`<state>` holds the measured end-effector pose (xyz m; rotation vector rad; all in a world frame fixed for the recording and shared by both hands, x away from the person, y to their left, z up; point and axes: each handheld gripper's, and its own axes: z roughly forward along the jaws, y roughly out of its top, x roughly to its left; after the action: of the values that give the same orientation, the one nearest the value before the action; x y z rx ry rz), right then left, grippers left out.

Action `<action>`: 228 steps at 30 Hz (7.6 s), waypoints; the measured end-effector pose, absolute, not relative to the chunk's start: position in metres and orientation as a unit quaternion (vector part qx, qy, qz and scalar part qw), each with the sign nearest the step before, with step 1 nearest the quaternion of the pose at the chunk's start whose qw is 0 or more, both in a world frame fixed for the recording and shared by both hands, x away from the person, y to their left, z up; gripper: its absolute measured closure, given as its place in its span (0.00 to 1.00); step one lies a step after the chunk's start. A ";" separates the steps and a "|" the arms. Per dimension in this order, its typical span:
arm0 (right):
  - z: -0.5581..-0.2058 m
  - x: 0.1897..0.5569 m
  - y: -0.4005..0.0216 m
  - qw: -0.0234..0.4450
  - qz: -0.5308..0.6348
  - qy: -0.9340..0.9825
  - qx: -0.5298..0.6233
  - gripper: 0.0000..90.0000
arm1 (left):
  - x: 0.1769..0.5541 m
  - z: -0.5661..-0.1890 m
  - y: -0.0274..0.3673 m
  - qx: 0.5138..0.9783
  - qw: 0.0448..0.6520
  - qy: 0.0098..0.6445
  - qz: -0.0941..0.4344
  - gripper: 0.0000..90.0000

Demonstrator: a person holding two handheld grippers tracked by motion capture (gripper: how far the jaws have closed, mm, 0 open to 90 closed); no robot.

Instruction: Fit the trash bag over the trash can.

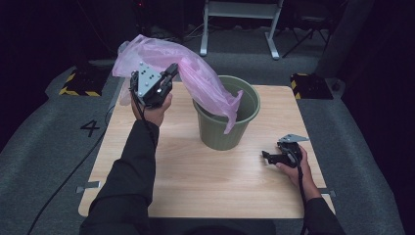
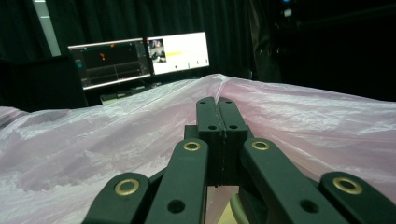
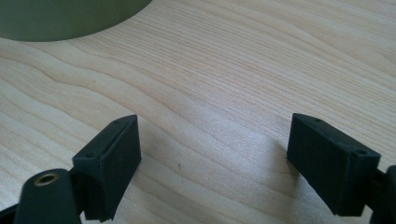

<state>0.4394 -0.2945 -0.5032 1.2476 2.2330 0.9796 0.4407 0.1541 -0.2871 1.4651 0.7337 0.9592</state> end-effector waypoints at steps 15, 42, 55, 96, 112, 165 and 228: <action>-0.490 0.436 -0.302 0.183 0.375 0.793 0.444 0.28 | 0.441 -0.326 0.135 0.659 0.549 0.310 0.410 1.00; -0.322 0.422 -0.209 0.254 0.521 0.774 0.255 0.55 | 0.444 -0.337 0.133 0.680 0.505 0.315 0.428 1.00; -0.325 0.458 -0.187 0.241 0.461 0.809 0.272 0.95 | 0.438 -0.331 0.135 0.673 0.510 0.305 0.440 1.00; -0.307 0.440 -0.149 0.281 0.449 0.820 0.215 0.42 | 0.419 -0.343 0.086 0.730 0.513 0.213 0.397 0.99; -0.319 0.454 -0.151 0.269 0.435 0.829 0.225 1.00 | 0.406 -0.339 0.101 0.733 0.560 0.212 0.324 0.52; -0.334 0.469 -0.198 0.280 0.418 0.819 0.278 0.49 | 0.387 -0.412 0.163 0.766 0.532 0.279 0.231 0.69; -0.328 0.447 -0.212 0.262 0.480 0.796 0.261 0.99 | 0.390 -0.317 0.165 0.732 0.596 0.221 0.244 0.42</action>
<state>0.4468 -0.2117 -0.3277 0.7056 2.1522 1.2982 0.3902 0.1649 -0.3167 1.7006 0.5144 0.5674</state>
